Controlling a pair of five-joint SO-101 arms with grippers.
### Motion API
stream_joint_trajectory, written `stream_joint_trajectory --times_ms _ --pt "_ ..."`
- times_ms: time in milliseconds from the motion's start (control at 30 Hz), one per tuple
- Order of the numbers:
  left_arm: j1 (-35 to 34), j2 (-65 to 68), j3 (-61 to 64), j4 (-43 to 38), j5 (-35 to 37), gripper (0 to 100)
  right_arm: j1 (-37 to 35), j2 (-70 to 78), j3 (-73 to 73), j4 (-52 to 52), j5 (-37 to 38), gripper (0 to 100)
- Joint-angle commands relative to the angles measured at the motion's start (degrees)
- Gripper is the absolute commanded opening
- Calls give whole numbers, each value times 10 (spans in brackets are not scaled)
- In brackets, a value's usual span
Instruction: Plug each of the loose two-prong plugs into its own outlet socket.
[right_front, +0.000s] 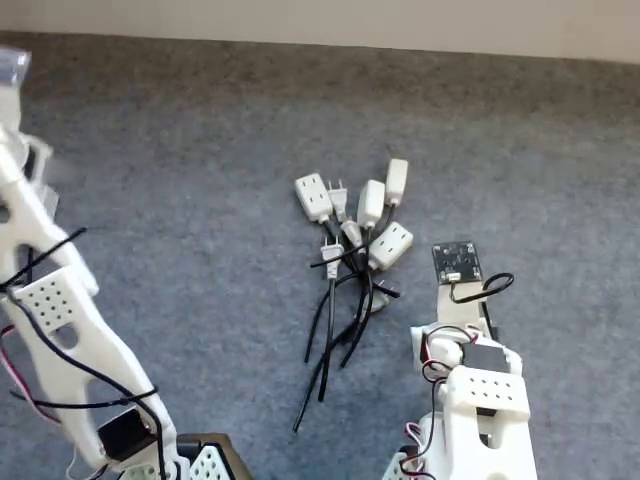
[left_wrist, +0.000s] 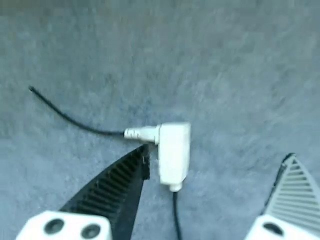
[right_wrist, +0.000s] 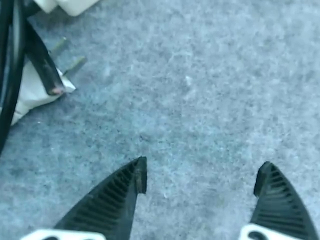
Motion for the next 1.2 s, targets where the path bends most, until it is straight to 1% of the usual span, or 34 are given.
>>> stream_joint_trajectory --times_ms 0,167,300,400,533,600,667,767,867,967,1067,1167 --pt "99 -95 -28 6 68 386 12 -9 -6 -9 -19 329" --pt "248 -109 -28 5 129 386 64 -9 -9 -9 -46 329" --pt "365 -84 -9 1 158 386 66 -9 -9 -9 -46 329" --pt "429 -36 -2 -18 165 386 65 -9 -9 -9 -43 329" --pt "484 39 -7 -62 187 384 65 -9 -9 -9 -42 329" --pt "504 69 -7 -78 200 357 65 -9 -9 -9 -42 329" --pt "519 95 -7 -84 201 309 65 -9 -9 -9 -42 329" --pt "527 116 -7 -80 202 255 65 -9 -9 -9 -42 329" --pt "527 122 -3 -80 208 253 65 -9 -9 -9 -42 329" --pt "519 122 -6 -66 256 253 65 -9 -9 -9 -42 329" --pt "514 120 -6 -54 283 253 65 -9 -9 -9 -42 329" --pt "515 122 -2 -29 333 250 65 -9 -9 -9 -42 329"
